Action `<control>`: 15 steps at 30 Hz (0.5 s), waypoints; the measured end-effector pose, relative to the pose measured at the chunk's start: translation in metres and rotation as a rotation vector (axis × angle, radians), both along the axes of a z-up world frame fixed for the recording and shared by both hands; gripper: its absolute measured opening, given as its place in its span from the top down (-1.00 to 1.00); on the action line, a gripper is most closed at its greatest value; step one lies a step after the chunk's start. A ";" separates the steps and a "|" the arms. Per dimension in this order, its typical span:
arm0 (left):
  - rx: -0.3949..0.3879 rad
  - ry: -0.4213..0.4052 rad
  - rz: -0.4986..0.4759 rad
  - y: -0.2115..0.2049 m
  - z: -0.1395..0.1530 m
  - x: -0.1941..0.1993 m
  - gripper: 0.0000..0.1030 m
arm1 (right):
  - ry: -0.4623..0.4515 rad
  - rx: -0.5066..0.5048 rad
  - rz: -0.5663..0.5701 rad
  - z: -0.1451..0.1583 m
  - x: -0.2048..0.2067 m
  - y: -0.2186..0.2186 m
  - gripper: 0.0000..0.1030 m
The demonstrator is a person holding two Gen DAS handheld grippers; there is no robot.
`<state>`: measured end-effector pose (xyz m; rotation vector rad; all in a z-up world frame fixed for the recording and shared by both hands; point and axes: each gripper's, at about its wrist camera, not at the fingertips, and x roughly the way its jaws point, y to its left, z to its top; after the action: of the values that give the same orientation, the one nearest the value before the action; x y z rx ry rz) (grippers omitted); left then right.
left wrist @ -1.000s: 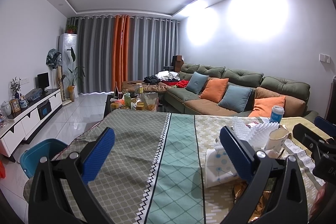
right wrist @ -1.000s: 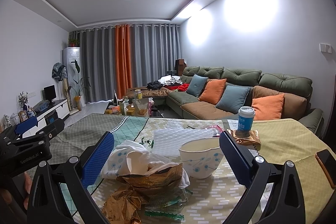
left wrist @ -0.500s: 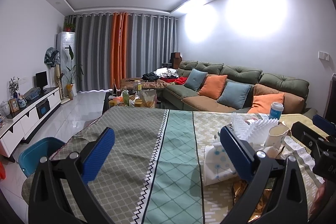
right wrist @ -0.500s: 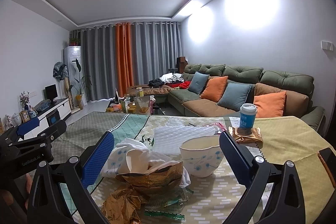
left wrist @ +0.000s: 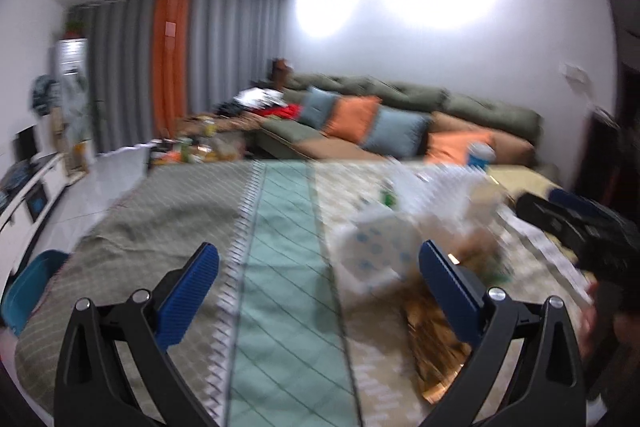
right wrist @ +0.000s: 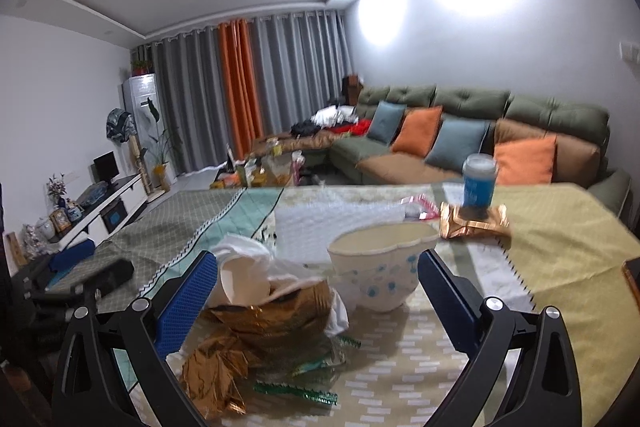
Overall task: Collect trash
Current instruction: 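Reach the left tool to the gold foil wrapper and grasp it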
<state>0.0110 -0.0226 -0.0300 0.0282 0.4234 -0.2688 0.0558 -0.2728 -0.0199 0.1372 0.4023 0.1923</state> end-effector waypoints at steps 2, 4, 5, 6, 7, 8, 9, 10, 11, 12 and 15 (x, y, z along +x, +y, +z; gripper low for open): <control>0.013 0.048 -0.089 -0.010 -0.010 -0.001 -0.94 | 0.038 0.029 0.039 -0.006 0.003 -0.004 -0.93; 0.011 0.100 -0.166 -0.020 -0.019 -0.002 -0.91 | 0.072 0.047 0.075 -0.011 0.006 -0.005 -0.85; 0.013 0.127 -0.207 -0.025 -0.025 -0.003 -0.90 | 0.090 0.051 0.099 -0.014 0.007 -0.004 -0.77; 0.016 0.144 -0.229 -0.029 -0.030 -0.003 -0.83 | 0.100 0.051 0.115 -0.016 0.007 -0.002 -0.73; 0.025 0.172 -0.257 -0.035 -0.036 -0.002 -0.75 | 0.113 0.049 0.135 -0.018 0.008 0.000 -0.67; 0.027 0.191 -0.275 -0.038 -0.041 -0.003 -0.73 | 0.126 0.048 0.156 -0.019 0.009 0.003 -0.63; 0.026 0.213 -0.294 -0.041 -0.044 -0.002 -0.73 | 0.135 0.043 0.168 -0.021 0.011 0.005 -0.60; 0.016 0.238 -0.321 -0.043 -0.048 -0.001 -0.71 | 0.138 0.038 0.176 -0.021 0.011 0.008 -0.56; 0.012 0.253 -0.341 -0.045 -0.052 0.001 -0.71 | 0.140 0.031 0.185 -0.022 0.012 0.010 -0.54; 0.011 0.271 -0.359 -0.048 -0.055 0.001 -0.70 | 0.143 0.021 0.191 -0.022 0.014 0.013 -0.53; 0.016 0.323 -0.383 -0.053 -0.063 0.006 -0.38 | 0.167 0.015 0.216 -0.025 0.023 0.018 -0.34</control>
<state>0.0167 -0.0761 -0.0931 0.0825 0.7424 -0.6528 0.0784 -0.2553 -0.0452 0.1251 0.5829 0.3989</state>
